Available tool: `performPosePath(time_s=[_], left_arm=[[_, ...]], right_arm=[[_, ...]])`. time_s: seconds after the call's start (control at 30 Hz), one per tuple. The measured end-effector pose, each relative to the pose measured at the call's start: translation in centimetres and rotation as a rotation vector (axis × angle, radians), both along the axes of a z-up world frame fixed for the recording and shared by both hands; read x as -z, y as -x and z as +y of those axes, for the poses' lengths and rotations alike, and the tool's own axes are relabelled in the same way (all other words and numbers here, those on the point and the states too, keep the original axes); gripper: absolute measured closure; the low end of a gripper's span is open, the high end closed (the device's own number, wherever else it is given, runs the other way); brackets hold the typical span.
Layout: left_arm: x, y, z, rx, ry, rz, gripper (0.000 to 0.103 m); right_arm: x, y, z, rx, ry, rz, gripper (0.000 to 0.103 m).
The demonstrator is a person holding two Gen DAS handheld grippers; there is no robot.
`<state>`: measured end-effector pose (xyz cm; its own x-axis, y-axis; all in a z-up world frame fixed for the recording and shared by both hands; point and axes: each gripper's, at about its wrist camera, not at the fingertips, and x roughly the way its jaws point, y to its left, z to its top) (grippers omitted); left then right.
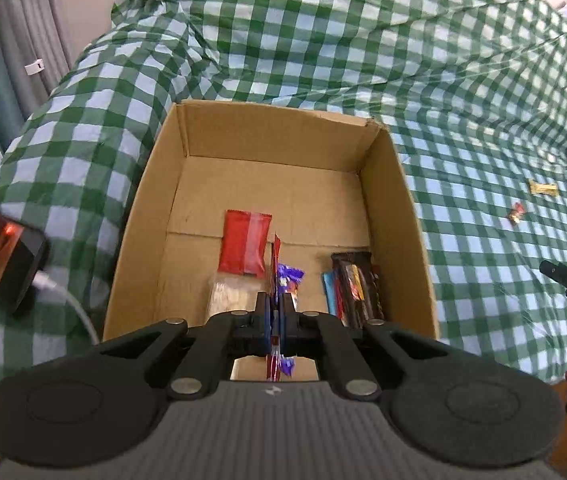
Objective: Organize snacks
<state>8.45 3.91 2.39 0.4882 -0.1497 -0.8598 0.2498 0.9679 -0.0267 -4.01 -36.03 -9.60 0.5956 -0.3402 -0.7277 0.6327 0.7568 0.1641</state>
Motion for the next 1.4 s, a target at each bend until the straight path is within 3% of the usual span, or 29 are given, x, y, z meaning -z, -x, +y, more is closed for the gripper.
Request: performPosePath(time_s=[0.17, 0.43, 0.5, 0.6, 0.73, 1.03, 1.13, 1.27, 1.4], left_arm=[[1.6, -4.2, -1.2, -0.030, -0.030, 0.024, 0.099], [3.5, -9.5, -1.6, -0.060, -0.049, 0.020, 0.099], [4.0, -10.3, -1.7, -0.063, -0.056, 0.023, 0.099], [4.5, -11.1, -1.5, -0.060, -0.044, 0.038, 0.099], [4.7, -12.1, -1.6, -0.033, -0.048, 0.023, 0.099], [4.2, -18.2, -1.7, -0.089, 0.025, 0.047, 0.099], [3.8, -20.3, -2.1, -0.065, 0.034, 0.026, 0.099], [5.0, -22.6, -2.3, -0.091, 0.060, 0.030, 0.099], [6.1, -24.2, -2.7, -0.096, 0.030, 0.027, 0.099]], right_arm=[[6.2, -4.4, -3.9, 0.102, 0.005, 0.038, 0.007], [12.0, -12.7, -4.9, 0.022, 0.138, 0.032, 0.000], [13.0, -14.0, -4.2, 0.029, 0.221, 0.012, 0.000], [13.0, -14.3, -3.6, 0.028, 0.255, 0.026, 0.000], [13.1, -13.3, -4.6, 0.040, 0.175, -0.036, 0.000], [13.3, -13.8, -4.3, 0.039, 0.203, -0.006, 0.000], [13.3, -13.8, -4.3, 0.040, 0.199, -0.010, 0.000], [13.3, -13.9, -4.3, 0.040, 0.200, -0.008, 0.000], [13.3, -13.9, -4.3, 0.040, 0.200, -0.009, 0.000]])
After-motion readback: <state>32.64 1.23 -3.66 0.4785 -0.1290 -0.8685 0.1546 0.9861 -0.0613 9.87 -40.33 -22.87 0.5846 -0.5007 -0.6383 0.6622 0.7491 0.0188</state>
